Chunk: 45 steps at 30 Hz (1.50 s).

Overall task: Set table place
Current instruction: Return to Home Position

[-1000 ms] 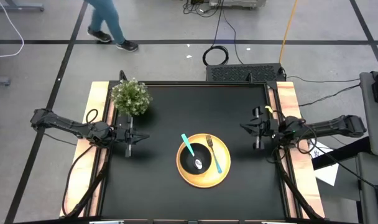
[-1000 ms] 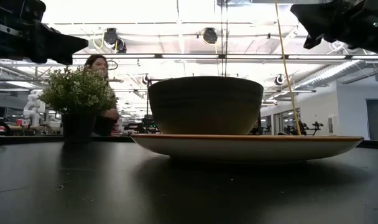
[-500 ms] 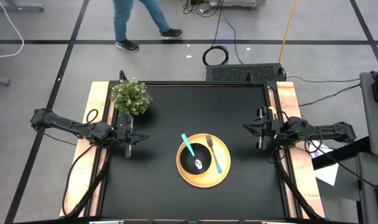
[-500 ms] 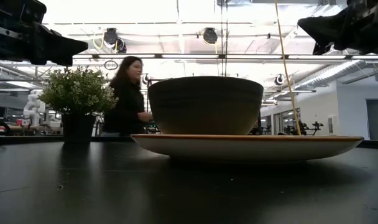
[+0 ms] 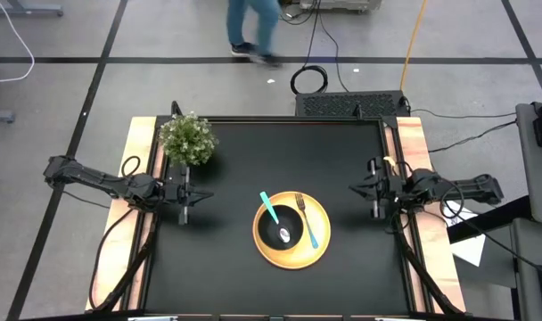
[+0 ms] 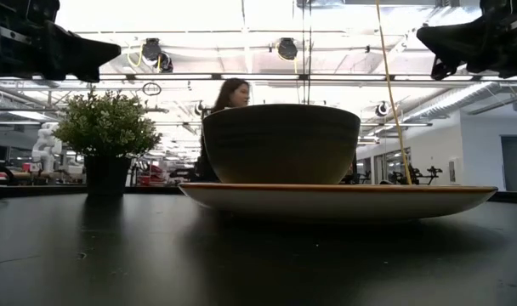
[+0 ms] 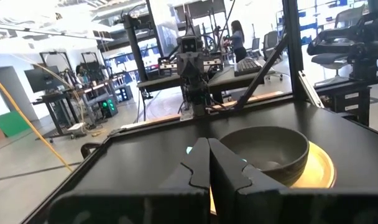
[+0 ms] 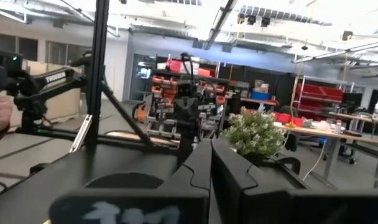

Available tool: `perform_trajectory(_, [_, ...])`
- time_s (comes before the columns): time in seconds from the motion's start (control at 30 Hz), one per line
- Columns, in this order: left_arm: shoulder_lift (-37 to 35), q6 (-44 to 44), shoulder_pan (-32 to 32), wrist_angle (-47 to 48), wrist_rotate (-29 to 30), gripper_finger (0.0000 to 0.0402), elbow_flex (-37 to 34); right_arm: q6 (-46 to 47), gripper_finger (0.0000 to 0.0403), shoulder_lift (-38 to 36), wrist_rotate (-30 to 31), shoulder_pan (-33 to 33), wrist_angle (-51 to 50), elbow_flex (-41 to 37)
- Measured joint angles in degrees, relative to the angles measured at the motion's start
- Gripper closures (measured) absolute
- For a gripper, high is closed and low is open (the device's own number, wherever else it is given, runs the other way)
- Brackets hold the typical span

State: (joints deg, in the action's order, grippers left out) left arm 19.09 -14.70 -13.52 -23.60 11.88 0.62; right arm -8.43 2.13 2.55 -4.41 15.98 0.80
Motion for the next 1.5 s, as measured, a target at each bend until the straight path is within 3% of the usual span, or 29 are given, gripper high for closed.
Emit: perform_trajectory(1.5, [0.0, 2.5, 0.0, 0.8, -0.8, 0.0381, 0.0, 3.0, 0.0403, 0.0, -1.3, -0.6, -0.4, 0.0])
